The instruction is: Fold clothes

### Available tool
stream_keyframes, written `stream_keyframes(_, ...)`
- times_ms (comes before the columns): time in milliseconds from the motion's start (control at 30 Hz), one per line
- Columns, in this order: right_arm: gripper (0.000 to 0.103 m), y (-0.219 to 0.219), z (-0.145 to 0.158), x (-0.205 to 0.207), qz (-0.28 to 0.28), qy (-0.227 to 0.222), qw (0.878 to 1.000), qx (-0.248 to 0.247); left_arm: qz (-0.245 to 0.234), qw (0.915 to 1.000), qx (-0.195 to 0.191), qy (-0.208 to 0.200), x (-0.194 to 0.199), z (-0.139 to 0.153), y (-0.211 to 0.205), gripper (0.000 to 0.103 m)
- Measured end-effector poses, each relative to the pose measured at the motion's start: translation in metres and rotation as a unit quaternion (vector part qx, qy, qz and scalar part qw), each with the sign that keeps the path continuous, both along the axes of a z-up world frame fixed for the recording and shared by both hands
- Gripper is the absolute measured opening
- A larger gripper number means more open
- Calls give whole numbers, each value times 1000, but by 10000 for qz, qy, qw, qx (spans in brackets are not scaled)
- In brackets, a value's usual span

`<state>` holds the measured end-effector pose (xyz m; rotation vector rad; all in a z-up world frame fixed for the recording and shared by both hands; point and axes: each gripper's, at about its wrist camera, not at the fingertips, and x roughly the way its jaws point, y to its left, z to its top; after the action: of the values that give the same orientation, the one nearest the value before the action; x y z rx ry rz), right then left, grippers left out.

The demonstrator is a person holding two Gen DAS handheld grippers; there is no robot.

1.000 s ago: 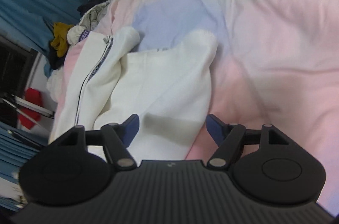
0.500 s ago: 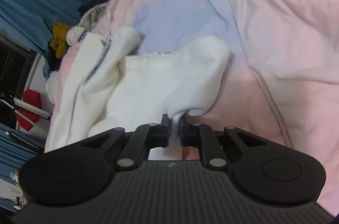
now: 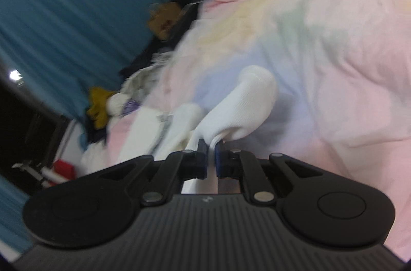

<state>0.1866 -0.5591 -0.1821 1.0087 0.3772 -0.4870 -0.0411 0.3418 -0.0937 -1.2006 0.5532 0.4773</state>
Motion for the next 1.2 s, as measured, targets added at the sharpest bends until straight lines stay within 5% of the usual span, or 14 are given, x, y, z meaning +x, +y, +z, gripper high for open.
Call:
stream_keyframes(267, 9, -4, -28, 16, 259, 561, 9980, 92, -415, 9991, -79, -10, 32, -17, -22, 71)
stream_keyframes(333, 9, -2, -26, 16, 293, 581, 9979, 45, -344, 9994, 31, 67, 36, -17, -26, 56)
stream_keyframes(400, 9, -1, -26, 15, 271, 577, 9979, 81, -205, 9995, 207, 148, 38, -17, -30, 5)
stream_keyframes(600, 9, -2, -18, 2, 97, 351, 9990, 254, 13, 9984, 557, -46, 35, -5, -36, 3)
stream_keyframes(967, 9, 11, 19, -14, 249, -229, 9983, -482, -41, 9958, 878, -238, 16, 26, -45, 3)
stream_keyframes(1200, 9, -8, -11, -10, 273, 16, 9995, 136, -160, 9947, 991, -219, 12, 40, -49, 3)
